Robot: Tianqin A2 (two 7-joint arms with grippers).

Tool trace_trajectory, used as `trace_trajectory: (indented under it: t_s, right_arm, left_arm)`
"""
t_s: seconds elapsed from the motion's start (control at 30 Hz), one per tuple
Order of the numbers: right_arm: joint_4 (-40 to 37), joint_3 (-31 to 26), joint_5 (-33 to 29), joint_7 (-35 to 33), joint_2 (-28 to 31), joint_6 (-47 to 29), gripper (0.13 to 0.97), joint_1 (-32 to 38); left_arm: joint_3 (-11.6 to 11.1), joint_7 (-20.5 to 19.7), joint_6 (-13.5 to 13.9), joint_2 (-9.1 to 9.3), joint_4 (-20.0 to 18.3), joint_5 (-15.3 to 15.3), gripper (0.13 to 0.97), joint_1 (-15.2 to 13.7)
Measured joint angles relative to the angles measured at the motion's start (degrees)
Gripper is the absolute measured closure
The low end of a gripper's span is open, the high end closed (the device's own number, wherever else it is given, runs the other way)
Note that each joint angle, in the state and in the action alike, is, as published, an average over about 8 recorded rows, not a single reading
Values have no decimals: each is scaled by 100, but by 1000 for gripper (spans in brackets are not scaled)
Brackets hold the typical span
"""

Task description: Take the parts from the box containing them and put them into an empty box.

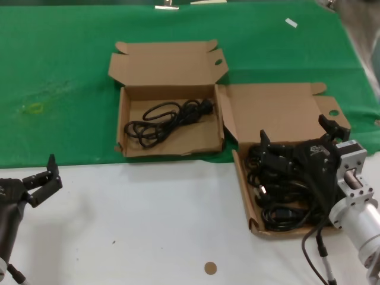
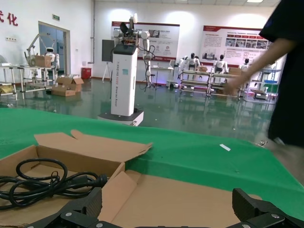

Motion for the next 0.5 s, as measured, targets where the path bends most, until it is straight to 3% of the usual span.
trace_trajectory:
  t_s: [0.5]
  right_arm:
    - [0,0,0,0,0,0,129,0]
  left_arm:
    - [0,0,0,0,0,0,132,0]
